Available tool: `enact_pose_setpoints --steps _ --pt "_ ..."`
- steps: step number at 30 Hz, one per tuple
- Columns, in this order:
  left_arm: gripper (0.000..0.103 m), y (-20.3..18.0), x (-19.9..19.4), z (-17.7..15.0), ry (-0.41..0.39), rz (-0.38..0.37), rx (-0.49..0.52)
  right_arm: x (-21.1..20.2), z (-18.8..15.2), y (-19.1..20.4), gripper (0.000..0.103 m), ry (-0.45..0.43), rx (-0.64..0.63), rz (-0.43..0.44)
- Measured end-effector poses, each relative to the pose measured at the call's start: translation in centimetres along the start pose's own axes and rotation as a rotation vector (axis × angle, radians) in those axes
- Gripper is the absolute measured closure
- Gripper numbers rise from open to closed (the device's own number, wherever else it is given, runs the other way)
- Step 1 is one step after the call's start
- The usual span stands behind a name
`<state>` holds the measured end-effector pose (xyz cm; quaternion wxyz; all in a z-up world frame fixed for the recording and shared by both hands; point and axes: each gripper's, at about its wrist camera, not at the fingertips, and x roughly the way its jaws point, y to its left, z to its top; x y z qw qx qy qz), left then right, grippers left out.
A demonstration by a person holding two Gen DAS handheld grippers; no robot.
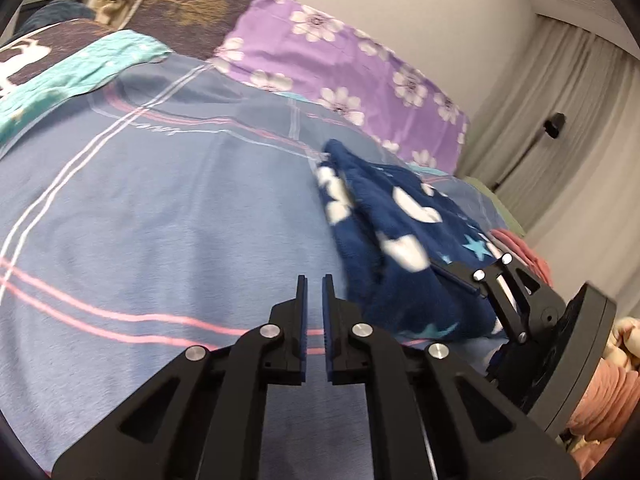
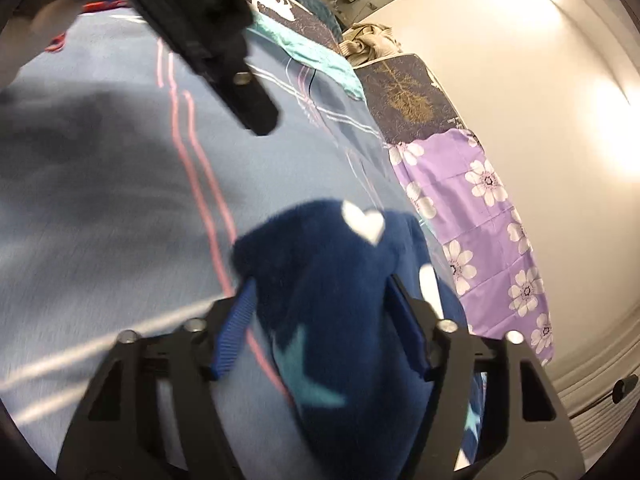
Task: Fold small clothes
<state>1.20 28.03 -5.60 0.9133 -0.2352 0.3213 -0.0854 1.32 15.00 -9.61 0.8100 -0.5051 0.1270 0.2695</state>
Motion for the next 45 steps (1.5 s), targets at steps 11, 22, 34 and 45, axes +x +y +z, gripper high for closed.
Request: enact_pose_setpoints --steps 11,22,34,45 --pt "0.07 -0.3 -0.4 -0.7 0.011 -0.088 -0.014 -1.4 -1.7 -7.3 0.084 0.016 0.444 0.438" --pt "0.067 -3.3 1.7 0.2 0.015 -0.214 0.037 -3.9 -2.3 -14.1 0.064 -0.004 0.674 0.472" --pt "0.084 -5.5 6.6 -2.3 0.23 -0.126 0.132 6.1 -0.4 -18.6 0.053 0.207 0.812 0.508" --pt "0.086 -5.2 6.2 -3.2 0.219 -0.099 0.092 18.6 1.7 -17.3 0.09 0.427 0.898 0.53"
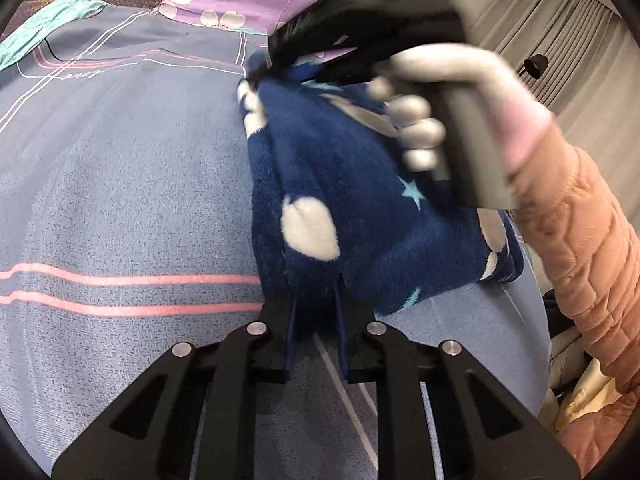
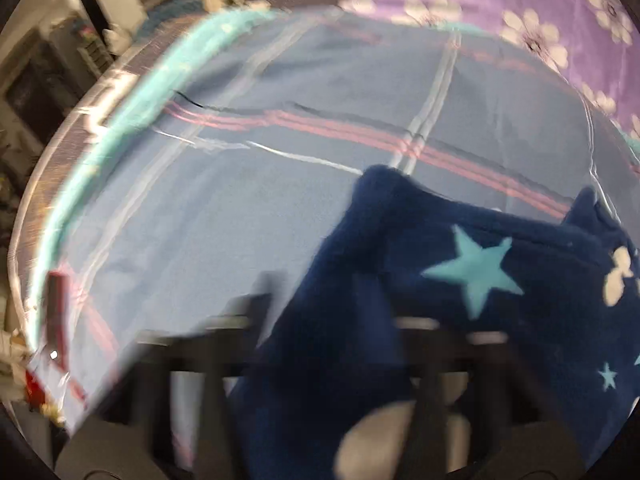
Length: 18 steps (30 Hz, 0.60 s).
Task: Fold small clothes
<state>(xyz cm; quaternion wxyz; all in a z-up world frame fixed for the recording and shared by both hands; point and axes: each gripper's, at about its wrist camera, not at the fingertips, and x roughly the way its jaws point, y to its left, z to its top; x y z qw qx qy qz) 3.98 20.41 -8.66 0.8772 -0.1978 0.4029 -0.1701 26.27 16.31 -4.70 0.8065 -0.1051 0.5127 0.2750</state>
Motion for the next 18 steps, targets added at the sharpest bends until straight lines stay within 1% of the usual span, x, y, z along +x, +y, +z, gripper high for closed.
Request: enact_pose_setpoints --steps 1,3,5,7,8,9,11,12,13,14,15,16,17,18 --pt "0.086 -0.3 0.0 0.0 0.0 0.015 0.01 0.7 0.2 -0.2 0.093 -0.008 0.016 0.025" --pt "0.086 -1.0 -0.1 -0.2 0.0 0.061 0.048 0.4 0.5 0.1 0.095 -0.05 0.02 0.06" --pt "0.086 -1.5 -0.1 -0.3 0.002 0.09 0.072 0.6 0.4 0.0 0.095 -0.065 0.023 0.081" --pt "0.085 -1.2 -0.1 -0.3 0.005 0.078 0.059 1.8 -0.3 -0.6 0.092 -0.058 0.027 0.085" --pt "0.085 -0.9 -0.2 -0.3 0.003 0.069 0.05 1.8 -0.4 -1.0 0.092 -0.068 0.031 0.107" --pt "0.085 -0.8 -0.4 -0.3 0.001 0.06 0.042 1.3 -0.6 -1.6 0.088 -0.081 0.052 0.138" --pt "0.084 -0.5 -0.8 -0.4 -0.011 0.049 0.031 -0.6 -0.9 -2.0 0.078 -0.097 0.071 0.151" --pt "0.083 -0.7 -1.0 -0.4 -0.018 0.048 0.026 -2.0 -1.3 -2.3 0.069 -0.118 0.067 0.147" --pt "0.082 -0.8 -1.3 -0.6 -0.026 0.052 0.025 -4.3 -2.4 -2.6 0.058 -0.171 0.048 0.131" --pt "0.082 -1.0 -1.9 -0.8 -0.04 0.06 0.028 -6.3 -3.4 -2.9 0.05 -0.226 0.032 0.113" --pt "0.082 -1.3 -2.6 -0.9 -0.054 0.071 0.035 -8.5 -4.7 -3.3 0.024 -0.285 0.018 0.085" --pt "0.082 -1.7 -3.1 -0.9 -0.07 0.083 0.043 -11.1 -6.5 -4.0 0.006 -0.357 0.019 0.019" --pt "0.082 -2.0 -3.9 -0.8 -0.091 0.092 0.052 -13.8 -8.7 -4.9 0.003 -0.445 0.044 -0.065" --pt "0.082 -2.4 -4.5 -0.5 -0.106 0.092 0.062 -16.0 -10.9 -5.9 0.003 -0.532 0.085 -0.127"
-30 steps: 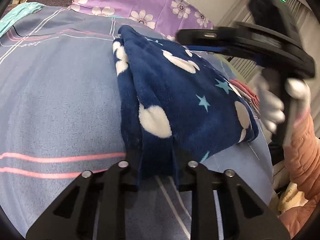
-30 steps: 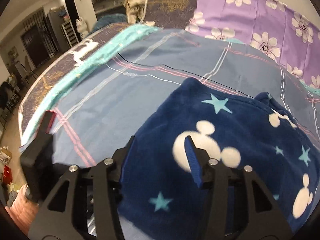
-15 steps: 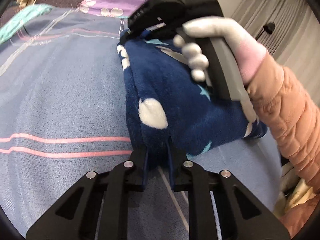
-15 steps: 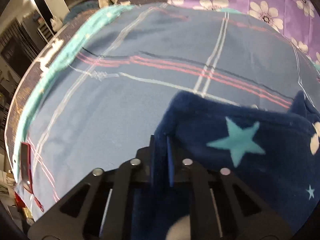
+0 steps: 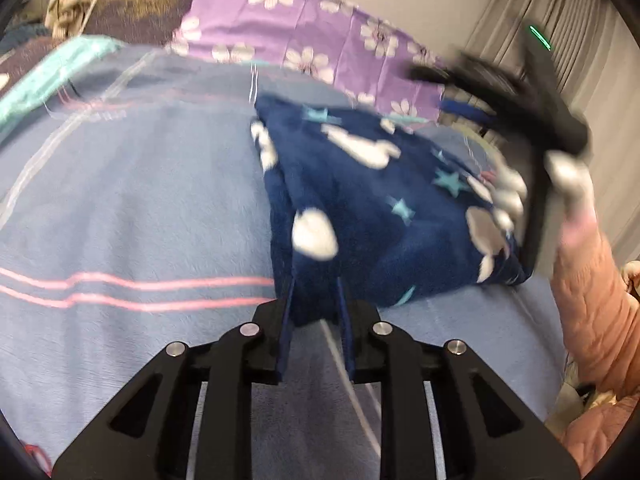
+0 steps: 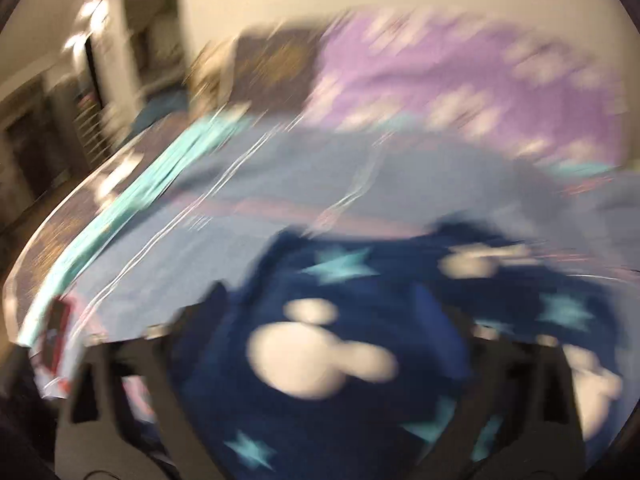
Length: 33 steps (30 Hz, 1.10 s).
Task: Fold small clothes
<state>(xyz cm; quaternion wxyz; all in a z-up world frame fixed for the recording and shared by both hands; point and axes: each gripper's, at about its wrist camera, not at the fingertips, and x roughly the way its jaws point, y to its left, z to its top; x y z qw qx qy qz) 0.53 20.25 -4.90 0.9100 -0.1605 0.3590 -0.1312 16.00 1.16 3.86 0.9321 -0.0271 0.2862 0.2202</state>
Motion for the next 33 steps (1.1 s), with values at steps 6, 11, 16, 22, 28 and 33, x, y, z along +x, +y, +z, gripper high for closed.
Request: enact_pose_setpoints --steps 6,11,16,22,28,33 --pt "0.064 -4.3 -0.2 3.6 -0.078 0.021 0.156 -6.2 -4.1 -5.4 0.005 0.003 0.13 -0.123" --pt "0.061 -5.1 3.3 4.0 -0.021 0.05 0.152 -8.6 -6.0 -4.3 0.005 0.023 0.107 -0.188" --pt "0.052 -4.5 5.1 3.3 -0.002 0.097 0.112 -9.8 -7.2 -3.2 0.005 0.006 0.066 -0.211" --pt "0.042 -5.6 6.1 2.5 0.015 0.155 0.189 -10.2 -7.5 -3.5 0.025 0.014 0.112 -0.179" --pt "0.04 -5.5 6.4 2.2 0.015 0.158 0.196 -9.8 -7.9 -4.1 0.027 0.036 0.138 -0.179" --pt "0.038 -5.2 6.4 2.0 0.012 0.141 0.182 -8.5 -9.0 -4.8 0.027 0.089 0.165 -0.189"
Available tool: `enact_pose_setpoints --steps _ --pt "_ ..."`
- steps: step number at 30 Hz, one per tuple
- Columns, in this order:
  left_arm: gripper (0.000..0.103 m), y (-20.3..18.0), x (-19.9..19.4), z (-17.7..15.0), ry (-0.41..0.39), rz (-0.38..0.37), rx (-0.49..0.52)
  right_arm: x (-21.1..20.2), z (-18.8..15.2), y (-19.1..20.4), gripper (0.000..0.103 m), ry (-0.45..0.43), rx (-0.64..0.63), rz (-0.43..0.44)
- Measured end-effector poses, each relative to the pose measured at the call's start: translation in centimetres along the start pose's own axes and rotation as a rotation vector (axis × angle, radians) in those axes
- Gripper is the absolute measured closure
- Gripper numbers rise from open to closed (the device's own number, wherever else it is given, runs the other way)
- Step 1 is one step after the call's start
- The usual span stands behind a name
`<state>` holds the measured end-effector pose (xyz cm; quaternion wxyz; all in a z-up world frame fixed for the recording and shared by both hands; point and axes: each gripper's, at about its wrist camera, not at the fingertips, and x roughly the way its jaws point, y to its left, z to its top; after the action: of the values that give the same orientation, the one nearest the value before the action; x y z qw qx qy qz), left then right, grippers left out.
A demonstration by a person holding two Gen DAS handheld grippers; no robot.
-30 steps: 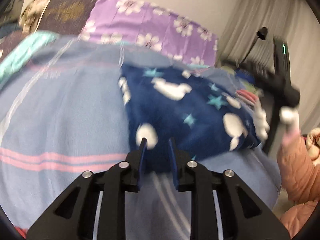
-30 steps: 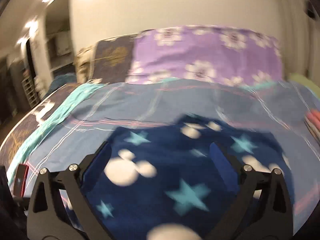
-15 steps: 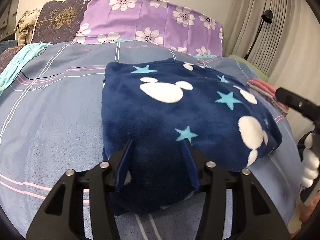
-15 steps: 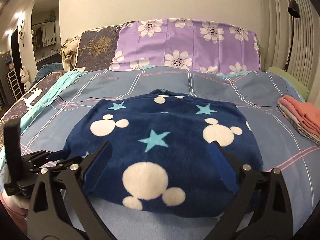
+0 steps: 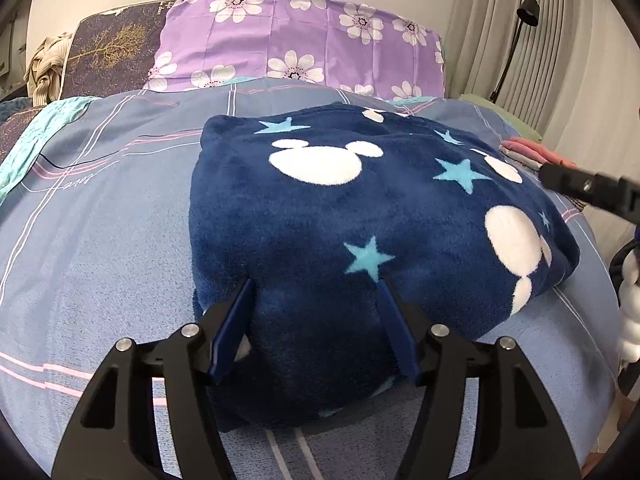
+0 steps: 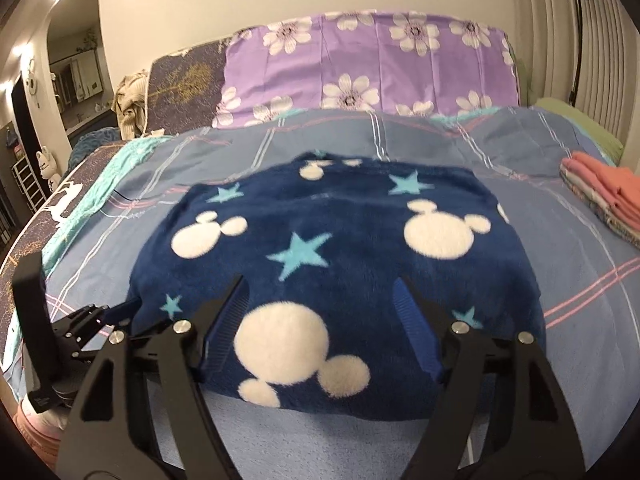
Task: Fold small clothes
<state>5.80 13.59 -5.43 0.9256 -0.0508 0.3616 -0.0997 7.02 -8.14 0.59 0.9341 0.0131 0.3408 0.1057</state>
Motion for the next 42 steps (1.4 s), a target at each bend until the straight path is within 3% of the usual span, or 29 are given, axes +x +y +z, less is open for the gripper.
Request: enact_pose_setpoints --steps 2,7,11,14,16,18,21,23,25,27,33,36,42 --pt "0.036 -0.2 0.1 -0.1 0.002 0.002 0.006 0.7 -0.5 -0.2 0.027 0.025 0.003 -0.006" --pt "0.034 -0.2 0.1 -0.2 -0.001 0.003 0.015 4.1 -3.3 -2.3 0.027 0.212 0.11 0.058" --pt "0.033 -0.3 0.2 -0.2 -0.001 -0.002 0.013 4.2 -4.7 -2.4 0.028 0.211 0.082 0.068" --pt "0.033 -0.3 0.2 -0.2 -0.004 -0.005 0.01 3.8 -4.4 -2.1 0.043 0.206 0.072 0.074" --pt "0.033 -0.2 0.1 -0.2 -0.005 -0.007 0.009 3.1 -3.1 -2.0 0.063 0.177 0.093 0.099" --pt "0.033 -0.2 0.1 -0.2 -0.005 -0.007 0.009 1.7 -1.5 -1.8 0.063 0.099 0.106 0.118" --pt "0.033 -0.1 0.1 -0.2 -0.006 -0.008 0.009 0.8 0.1 -1.0 0.042 0.016 0.088 0.091" --pt "0.033 0.1 0.1 -0.3 -0.007 -0.012 0.006 2.6 -0.5 -0.6 0.042 0.058 0.066 0.052" --pt "0.033 0.2 0.1 -0.3 -0.009 -0.022 0.002 6.8 -2.7 -1.6 0.043 0.213 0.103 0.042" --pt "0.032 0.2 0.2 -0.3 -0.007 -0.025 0.0 6.8 -4.2 -1.4 0.043 0.133 0.063 0.045" --pt "0.026 -0.1 0.3 -0.3 -0.003 -0.028 0.017 6.2 -3.6 -0.9 0.044 0.177 0.036 0.026" --pt "0.026 0.0 0.4 -0.3 -0.003 -0.032 0.012 5.7 -2.0 -0.5 0.049 0.19 0.067 0.011" --pt "0.026 0.1 0.4 -0.4 -0.004 -0.032 0.012 5.6 2.5 0.2 0.049 0.067 0.045 0.004"
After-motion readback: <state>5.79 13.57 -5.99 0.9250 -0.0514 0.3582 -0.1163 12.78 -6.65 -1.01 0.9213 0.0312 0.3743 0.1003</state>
